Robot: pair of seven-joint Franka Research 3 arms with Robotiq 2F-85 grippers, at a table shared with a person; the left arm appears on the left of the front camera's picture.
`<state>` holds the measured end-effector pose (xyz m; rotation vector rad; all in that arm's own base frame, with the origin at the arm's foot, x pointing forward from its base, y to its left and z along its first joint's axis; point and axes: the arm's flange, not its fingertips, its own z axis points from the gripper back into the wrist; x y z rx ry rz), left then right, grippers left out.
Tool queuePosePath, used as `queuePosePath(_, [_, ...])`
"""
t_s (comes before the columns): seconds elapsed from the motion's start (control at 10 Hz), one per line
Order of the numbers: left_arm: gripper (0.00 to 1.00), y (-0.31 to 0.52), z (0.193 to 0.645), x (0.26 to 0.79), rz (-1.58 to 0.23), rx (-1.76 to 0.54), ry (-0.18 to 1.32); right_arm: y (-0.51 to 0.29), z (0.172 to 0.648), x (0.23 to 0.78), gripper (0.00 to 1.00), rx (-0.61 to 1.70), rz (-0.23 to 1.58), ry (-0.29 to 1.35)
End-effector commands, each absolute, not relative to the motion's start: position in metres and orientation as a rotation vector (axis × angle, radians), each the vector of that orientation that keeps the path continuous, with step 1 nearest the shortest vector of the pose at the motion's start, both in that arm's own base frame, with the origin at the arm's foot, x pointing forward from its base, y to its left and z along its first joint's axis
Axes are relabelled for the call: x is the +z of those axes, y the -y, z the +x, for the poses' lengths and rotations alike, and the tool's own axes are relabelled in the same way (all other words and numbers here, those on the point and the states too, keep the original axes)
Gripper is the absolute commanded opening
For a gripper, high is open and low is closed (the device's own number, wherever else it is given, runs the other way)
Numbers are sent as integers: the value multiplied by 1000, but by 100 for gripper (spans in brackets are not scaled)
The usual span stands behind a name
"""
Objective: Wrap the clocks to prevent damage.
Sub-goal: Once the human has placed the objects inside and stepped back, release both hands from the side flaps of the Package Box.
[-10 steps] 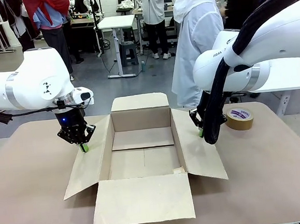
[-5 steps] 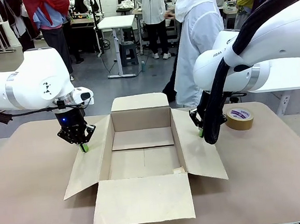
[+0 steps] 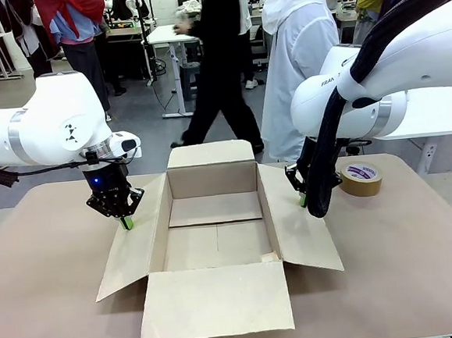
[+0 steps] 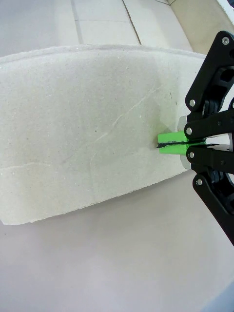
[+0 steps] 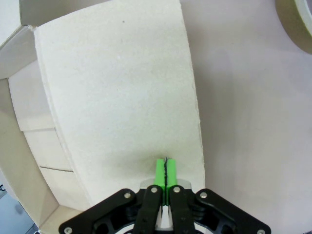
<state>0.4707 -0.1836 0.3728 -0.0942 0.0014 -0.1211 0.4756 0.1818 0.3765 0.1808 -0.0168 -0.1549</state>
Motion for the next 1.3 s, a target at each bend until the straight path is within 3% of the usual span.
queuePosePath(0.0, [0, 183, 470, 375, -88, -125, -5, -183, 475, 375, 0, -168, 155, 19])
queuePosePath(1.2, [0, 183, 470, 375, -88, -125, -5, -183, 475, 375, 0, -168, 155, 19])
